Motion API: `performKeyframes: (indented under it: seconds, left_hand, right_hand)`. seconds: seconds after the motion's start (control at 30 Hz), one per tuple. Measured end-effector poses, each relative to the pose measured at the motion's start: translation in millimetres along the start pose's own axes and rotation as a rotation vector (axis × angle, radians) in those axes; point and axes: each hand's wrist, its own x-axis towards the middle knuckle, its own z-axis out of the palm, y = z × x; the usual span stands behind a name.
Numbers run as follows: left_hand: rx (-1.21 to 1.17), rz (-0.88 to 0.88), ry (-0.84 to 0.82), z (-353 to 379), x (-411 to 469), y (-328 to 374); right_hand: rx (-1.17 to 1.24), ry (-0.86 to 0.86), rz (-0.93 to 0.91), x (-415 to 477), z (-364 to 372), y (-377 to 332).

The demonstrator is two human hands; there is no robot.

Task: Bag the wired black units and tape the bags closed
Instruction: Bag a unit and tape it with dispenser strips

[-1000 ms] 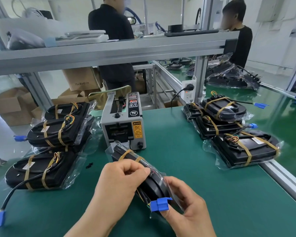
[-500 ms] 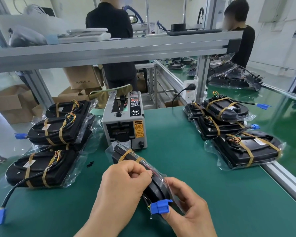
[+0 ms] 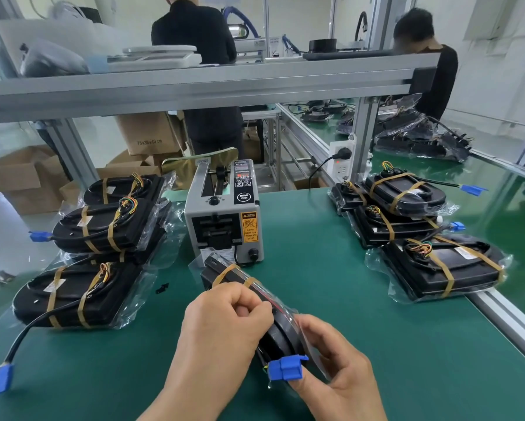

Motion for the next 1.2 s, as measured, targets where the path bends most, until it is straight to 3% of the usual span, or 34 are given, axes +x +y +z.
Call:
performKeyframes:
  seconds: [0.6,0.73,0.83,1.0,1.2]
  left_hand:
    - [0.004,-0.030,0.037,0.5,7.5,-2.8]
    - [0.030,0.040,0.025,3.5,5.8,-3.3]
    - [0.060,0.090,-0.047,-1.6,10.0,-8.1]
    - [0.140,0.127,-0.303,-22.2,32.1,-9.9]
    - [0.248,0.154,-0.249,-32.5,58.6,-7.8]
  right_hand:
    - [-0.045,0.013,-0.001,0.5,-1.7,4.6]
    - [-0.058,0.031,-0.016,0.6,-2.3,5.1]
    - [-0.065,0.031,-0.021,0.1,-2.5,5.8]
    - [-0.099,0.018,-0.061,-0.1,-3.3,2.5]
    - [-0.105,0.042,-0.056,3.1,-3.6,0.7]
